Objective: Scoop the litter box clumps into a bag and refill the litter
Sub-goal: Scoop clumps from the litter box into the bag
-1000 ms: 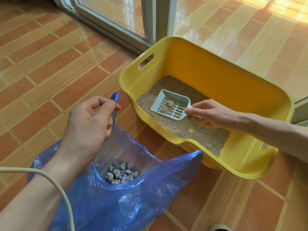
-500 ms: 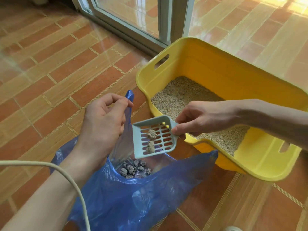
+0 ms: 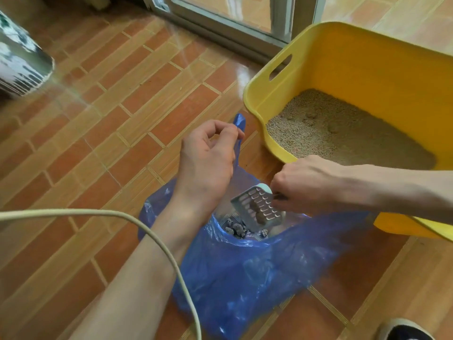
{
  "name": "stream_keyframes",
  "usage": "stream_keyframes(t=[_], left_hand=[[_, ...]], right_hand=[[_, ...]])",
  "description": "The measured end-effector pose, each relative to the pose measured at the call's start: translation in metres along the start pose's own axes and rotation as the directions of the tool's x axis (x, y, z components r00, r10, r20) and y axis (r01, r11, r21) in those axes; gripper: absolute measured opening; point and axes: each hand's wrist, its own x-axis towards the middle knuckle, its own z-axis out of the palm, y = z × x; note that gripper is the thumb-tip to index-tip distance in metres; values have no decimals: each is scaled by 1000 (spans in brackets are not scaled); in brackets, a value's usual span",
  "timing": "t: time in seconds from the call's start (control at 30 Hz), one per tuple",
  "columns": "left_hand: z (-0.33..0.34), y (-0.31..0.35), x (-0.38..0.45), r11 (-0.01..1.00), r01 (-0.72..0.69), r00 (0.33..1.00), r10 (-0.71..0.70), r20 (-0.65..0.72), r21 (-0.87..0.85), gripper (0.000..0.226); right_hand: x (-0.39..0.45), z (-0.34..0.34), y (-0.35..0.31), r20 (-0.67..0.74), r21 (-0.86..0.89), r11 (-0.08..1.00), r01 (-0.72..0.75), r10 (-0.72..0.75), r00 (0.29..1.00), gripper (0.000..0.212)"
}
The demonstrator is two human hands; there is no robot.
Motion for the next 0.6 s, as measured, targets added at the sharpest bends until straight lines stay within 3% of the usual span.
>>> stream_keyframes(t=[0.17, 0.27, 0.5, 0.6], left_hand=[[0, 0, 1, 1000, 16, 1000, -16, 1, 7, 21], [0, -2, 2, 1000, 18, 1000, -18, 13, 0, 21], [2, -5, 5, 1000, 9, 1000, -9, 12, 10, 22], [4, -6, 6, 1000, 19, 1000, -19, 9, 17, 22]], right_hand=[[2, 11, -16, -40, -198, 980, -5, -3, 999, 34], [0, 15, -18, -83, -219, 976, -12, -6, 997, 30], [-11, 5, -6, -128, -186, 978, -92, 69, 989, 28], [-27, -9, 6, -131, -33, 987, -155, 150, 980, 38]])
